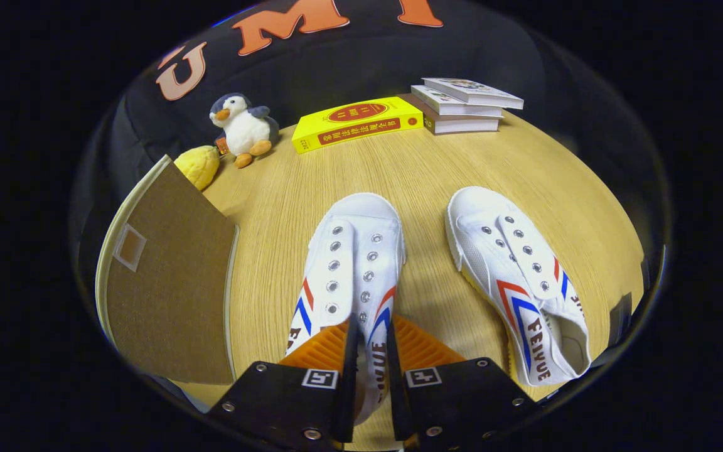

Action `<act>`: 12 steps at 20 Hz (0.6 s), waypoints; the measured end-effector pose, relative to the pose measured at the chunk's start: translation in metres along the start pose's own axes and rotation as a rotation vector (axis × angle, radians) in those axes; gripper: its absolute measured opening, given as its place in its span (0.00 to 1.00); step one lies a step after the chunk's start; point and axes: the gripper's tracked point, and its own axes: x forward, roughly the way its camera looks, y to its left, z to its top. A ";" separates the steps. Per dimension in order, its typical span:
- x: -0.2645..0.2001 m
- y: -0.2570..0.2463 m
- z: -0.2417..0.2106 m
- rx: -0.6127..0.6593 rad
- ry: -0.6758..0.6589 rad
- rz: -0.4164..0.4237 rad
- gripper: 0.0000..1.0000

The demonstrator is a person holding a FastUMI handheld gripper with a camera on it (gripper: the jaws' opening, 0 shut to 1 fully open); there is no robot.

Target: Open the storage box then place both shoes into the box .Put the left shoe in first, then the right shoe, with the right side of both shoes facing outward in a uniform manner.

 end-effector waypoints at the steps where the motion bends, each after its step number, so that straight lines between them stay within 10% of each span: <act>1: 0.000 0.000 0.000 0.011 0.011 0.008 0.25; 12: -0.010 0.000 0.009 0.307 -0.106 0.208 0.00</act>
